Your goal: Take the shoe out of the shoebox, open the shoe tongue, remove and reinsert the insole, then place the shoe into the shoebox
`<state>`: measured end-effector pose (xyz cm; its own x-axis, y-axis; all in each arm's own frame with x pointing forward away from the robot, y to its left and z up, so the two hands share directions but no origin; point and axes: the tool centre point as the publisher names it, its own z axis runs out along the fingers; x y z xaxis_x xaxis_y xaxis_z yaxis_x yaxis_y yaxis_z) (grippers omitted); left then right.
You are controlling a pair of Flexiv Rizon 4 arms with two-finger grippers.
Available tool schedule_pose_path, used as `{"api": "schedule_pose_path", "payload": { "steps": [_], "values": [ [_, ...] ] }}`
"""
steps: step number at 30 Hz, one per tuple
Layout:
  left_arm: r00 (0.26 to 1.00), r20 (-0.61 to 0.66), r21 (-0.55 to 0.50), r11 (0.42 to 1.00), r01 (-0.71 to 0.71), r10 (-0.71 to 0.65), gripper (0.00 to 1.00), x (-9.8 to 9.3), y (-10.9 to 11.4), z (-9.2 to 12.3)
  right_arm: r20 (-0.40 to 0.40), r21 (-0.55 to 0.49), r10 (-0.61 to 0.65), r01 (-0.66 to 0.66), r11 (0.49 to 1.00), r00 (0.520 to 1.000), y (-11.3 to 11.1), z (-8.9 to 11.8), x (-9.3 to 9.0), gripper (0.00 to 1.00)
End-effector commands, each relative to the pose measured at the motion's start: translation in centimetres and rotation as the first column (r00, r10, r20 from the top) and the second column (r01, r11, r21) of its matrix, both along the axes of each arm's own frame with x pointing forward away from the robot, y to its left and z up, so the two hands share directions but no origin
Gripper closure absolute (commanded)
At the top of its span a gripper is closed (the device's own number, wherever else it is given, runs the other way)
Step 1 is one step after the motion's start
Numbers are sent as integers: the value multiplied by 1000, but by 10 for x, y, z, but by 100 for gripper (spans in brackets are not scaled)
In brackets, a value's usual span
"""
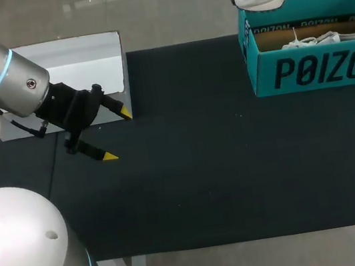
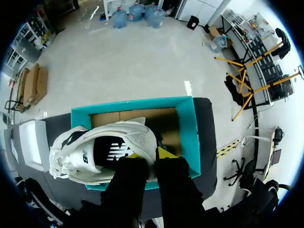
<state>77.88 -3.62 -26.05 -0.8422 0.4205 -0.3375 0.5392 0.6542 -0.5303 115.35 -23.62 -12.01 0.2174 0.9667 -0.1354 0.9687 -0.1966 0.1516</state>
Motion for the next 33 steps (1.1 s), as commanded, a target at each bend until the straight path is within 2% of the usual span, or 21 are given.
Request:
{"api": "schedule_pose_path", "payload": {
  "steps": [1,15,18,25,29,33],
  "values": [
    [1000,-1,4,1000,0,0,0,1,-1,0,-8,-2,-21,21,1000,1000,0,3,1,100],
    [1000,-1,4,1000,0,0,0,1,-1,0,-8,-2,-21,21,1000,1000,0,3,1,100],
    [1000,-1,4,1000,0,0,0,1,-1,0,-13,-6,-80,80,997,997,-5,-4,-5,100],
    [1000,-1,4,1000,0,0,0,1,-1,0,-31,56,-156,158,986,987,-17,-19,-19,100],
    [1000,-1,4,1000,0,0,0,1,-1,0,-20,78,-182,183,980,983,-21,-21,-26,100],
    [1000,-1,4,1000,0,0,0,1,-1,0,-32,51,-190,192,980,981,-21,-20,-28,100]
  ]
}}
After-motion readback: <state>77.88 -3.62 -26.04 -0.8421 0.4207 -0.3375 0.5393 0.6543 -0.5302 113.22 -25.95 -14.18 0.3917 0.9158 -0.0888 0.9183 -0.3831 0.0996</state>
